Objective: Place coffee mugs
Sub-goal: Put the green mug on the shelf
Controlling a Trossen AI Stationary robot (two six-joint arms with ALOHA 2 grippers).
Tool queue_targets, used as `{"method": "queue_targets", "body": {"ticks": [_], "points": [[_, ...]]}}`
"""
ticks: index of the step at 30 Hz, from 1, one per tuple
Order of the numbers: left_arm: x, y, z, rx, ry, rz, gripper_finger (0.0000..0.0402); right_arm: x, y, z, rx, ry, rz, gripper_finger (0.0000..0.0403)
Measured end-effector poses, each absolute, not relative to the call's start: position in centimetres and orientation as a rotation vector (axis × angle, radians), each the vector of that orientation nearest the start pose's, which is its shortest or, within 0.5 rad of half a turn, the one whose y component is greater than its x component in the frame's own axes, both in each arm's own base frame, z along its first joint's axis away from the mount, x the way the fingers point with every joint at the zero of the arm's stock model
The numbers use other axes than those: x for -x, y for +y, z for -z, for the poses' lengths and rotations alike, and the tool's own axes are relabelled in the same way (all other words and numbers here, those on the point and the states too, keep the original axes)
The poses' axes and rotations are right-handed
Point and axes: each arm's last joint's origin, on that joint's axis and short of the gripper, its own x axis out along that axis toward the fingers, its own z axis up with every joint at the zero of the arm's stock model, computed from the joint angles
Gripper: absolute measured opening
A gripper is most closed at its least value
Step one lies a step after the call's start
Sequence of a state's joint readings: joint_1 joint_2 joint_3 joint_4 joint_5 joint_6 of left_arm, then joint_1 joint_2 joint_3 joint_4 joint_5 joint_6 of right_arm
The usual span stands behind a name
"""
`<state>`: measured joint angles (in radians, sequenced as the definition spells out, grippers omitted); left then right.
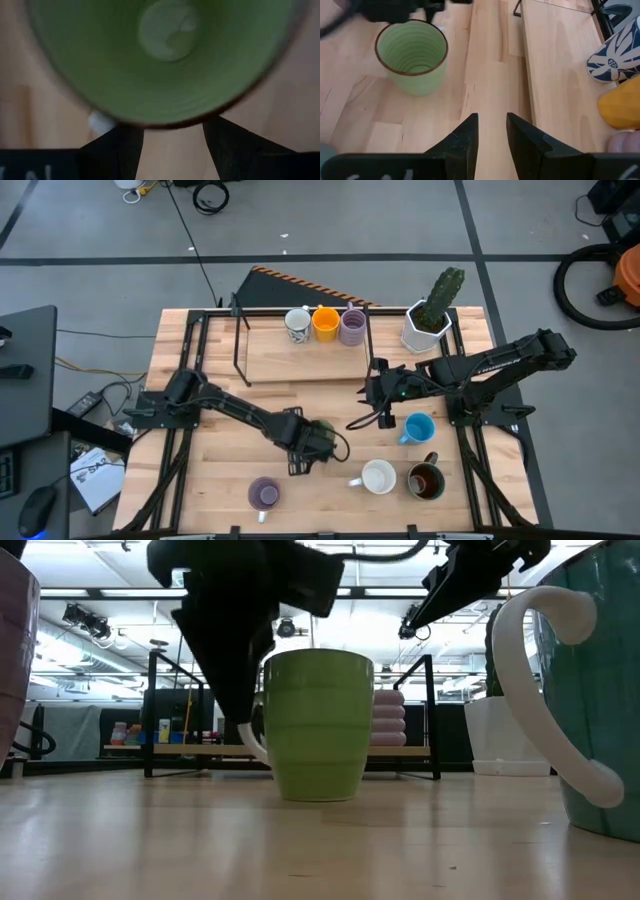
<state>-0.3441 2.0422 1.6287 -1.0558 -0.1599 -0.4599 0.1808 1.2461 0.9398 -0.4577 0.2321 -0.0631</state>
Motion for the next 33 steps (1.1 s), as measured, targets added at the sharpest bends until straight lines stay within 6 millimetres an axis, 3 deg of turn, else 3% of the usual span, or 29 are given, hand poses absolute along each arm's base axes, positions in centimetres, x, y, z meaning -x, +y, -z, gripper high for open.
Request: {"method": "queue_targets", "body": {"ticks": [9, 14, 19, 26, 33], "points": [[-37.0, -11.4, -20.0, -0.072, 1.498, -0.241, 0.0208, -25.4, 4.0, -27.1, 0.225, 0.75, 0.02, 0.0107], [-36.1, -10.9, -22.1, -0.087, 1.516, -0.248, 0.0208, -25.4, 4.0, -27.1, 0.227, 0.751, 0.019, 0.0107], [-37.0, -11.1, -25.2, 0.053, 1.42, -0.229, 0.0208, -25.3, 4.0, -27.0, 0.239, 0.756, 0.022, 0.0107], [-38.2, -12.9, -28.8, 0.172, 1.215, -0.213, 0.0208, -24.2, 3.1, -27.5, 0.306, 0.839, 0.111, 0.0107], [-40.1, -13.3, -29.0, 0.296, 1.037, -0.23, 0.0208, -22.2, 2.3, -30.0, 0.268, 0.778, 0.157, 0.0107]]}}
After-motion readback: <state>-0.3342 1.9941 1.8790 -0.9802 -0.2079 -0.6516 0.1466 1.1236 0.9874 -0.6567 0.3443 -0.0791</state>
